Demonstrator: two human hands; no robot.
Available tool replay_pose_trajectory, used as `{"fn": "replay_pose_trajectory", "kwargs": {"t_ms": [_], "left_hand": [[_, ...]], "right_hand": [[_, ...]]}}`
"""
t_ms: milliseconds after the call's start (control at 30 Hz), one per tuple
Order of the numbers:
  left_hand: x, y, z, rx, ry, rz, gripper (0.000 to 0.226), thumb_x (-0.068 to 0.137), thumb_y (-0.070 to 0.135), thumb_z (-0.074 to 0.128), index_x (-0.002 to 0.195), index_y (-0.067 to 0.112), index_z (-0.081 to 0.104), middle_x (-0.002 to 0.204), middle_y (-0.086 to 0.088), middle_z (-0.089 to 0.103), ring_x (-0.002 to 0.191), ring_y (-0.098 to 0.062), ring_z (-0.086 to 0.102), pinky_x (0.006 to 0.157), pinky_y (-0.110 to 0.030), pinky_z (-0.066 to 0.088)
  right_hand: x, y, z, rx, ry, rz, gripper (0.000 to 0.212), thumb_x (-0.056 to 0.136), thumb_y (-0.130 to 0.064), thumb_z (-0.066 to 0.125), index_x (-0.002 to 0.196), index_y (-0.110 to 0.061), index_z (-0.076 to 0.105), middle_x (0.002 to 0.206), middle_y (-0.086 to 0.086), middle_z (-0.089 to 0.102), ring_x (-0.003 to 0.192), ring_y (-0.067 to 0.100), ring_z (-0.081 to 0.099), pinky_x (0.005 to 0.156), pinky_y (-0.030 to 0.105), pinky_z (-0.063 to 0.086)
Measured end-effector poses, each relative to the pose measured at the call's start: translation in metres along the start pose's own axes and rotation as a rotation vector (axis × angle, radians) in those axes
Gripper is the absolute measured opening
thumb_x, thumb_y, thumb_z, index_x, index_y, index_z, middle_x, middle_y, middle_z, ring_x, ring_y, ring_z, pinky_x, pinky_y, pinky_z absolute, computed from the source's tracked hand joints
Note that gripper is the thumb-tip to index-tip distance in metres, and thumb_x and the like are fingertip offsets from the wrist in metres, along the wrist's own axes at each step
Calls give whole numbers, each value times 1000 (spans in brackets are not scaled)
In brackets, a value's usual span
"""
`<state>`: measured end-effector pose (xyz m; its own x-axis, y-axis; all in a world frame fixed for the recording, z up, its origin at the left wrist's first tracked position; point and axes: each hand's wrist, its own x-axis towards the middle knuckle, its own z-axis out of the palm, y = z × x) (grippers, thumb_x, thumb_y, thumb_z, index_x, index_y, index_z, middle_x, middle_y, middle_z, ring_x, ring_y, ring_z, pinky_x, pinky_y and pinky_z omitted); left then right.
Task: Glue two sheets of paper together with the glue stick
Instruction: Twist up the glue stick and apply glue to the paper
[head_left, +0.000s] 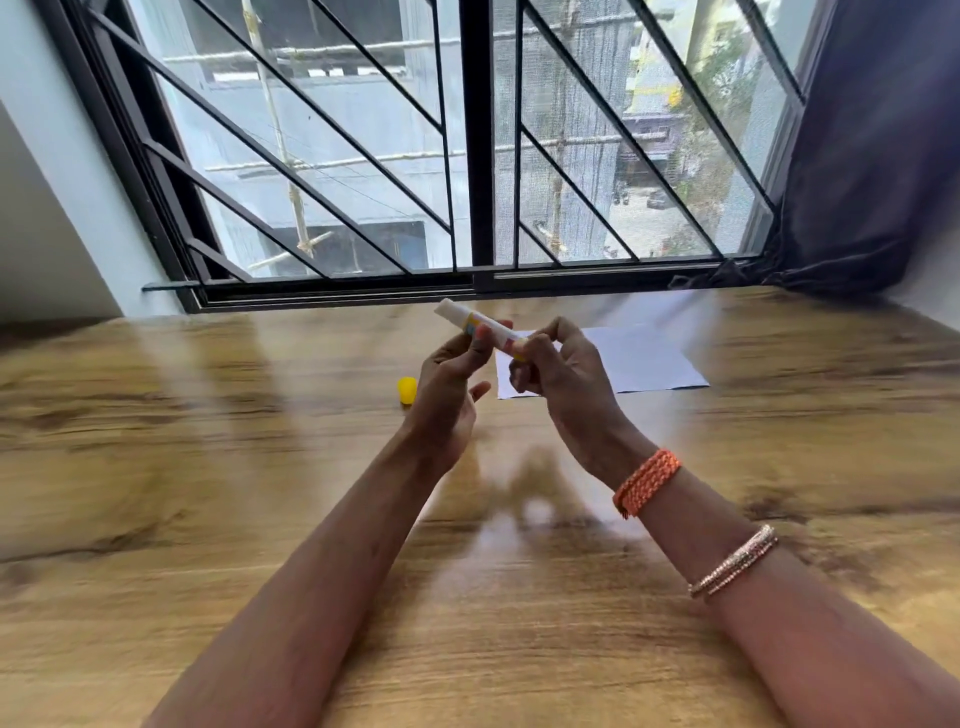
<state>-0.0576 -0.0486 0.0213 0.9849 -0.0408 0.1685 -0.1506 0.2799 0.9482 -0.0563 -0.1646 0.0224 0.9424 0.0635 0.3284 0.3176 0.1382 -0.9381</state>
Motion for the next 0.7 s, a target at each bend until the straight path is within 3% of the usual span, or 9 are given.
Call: {"fn": "replay_pose_trajectory", "kwargs": {"t_ms": [100, 167, 233, 367, 467, 567, 633, 700], "left_hand": [[0, 0, 0, 46, 107, 31, 17, 93, 26, 50, 89, 21, 66, 71, 22, 71, 69, 21, 59, 78, -24, 36], [-1, 1, 0, 64, 159, 54, 18, 92, 26, 52, 82, 19, 66, 64, 23, 69, 65, 21, 59, 71, -21, 36], [-1, 2, 1, 71, 184, 77, 21, 92, 27, 53, 77, 17, 64, 61, 23, 67, 63, 22, 57, 71, -21, 35], [0, 4, 2, 72, 162, 95, 23, 93, 27, 51, 76, 18, 63, 62, 21, 67, 63, 21, 56, 73, -21, 34], [0, 4, 4, 46, 135, 92, 22, 94, 25, 48, 78, 20, 61, 71, 16, 66, 63, 20, 57, 73, -21, 32], [-1, 5, 4, 45, 93, 79, 20, 94, 23, 47, 80, 21, 60, 67, 18, 66, 66, 17, 58, 74, -24, 33], [-2, 5, 3, 47, 92, 75, 18, 94, 21, 48, 81, 20, 61, 65, 19, 65, 65, 15, 57, 74, -25, 34], [-2, 4, 2, 51, 114, 78, 18, 94, 19, 49, 82, 20, 62, 66, 20, 65, 65, 17, 57, 74, -23, 35]], "right_hand": [[-5, 4, 1, -436, 76, -285, 12, 93, -19, 56, 88, -13, 47, 64, 0, 61, 56, 10, 58, 56, 23, 45], [-9, 7, 4, -691, 58, -519, 14, 92, -18, 57, 95, -8, 48, 66, -6, 56, 62, 16, 56, 63, 31, 45], [-12, 8, 6, -779, 43, -603, 15, 88, -12, 59, 97, -5, 50, 70, -9, 49, 68, 15, 49, 69, 36, 41], [-12, 8, 4, -884, 131, -629, 13, 85, -14, 60, 91, -10, 49, 76, -8, 54, 74, 18, 55, 82, 35, 29], [-12, 8, 7, -841, 172, -554, 12, 86, -19, 58, 88, -16, 47, 70, -16, 49, 75, 14, 57, 84, 36, 25], [-10, 4, 8, -425, 91, -257, 14, 88, -24, 58, 81, -23, 46, 67, -12, 58, 68, 14, 59, 76, 36, 38], [-8, 0, 8, -95, 28, -12, 12, 92, -20, 57, 82, -19, 50, 63, -7, 59, 65, 11, 54, 71, 29, 42], [-6, -2, 6, -14, -1, 117, 11, 94, -19, 53, 84, -16, 51, 64, -5, 57, 66, 8, 51, 69, 23, 38]]}}
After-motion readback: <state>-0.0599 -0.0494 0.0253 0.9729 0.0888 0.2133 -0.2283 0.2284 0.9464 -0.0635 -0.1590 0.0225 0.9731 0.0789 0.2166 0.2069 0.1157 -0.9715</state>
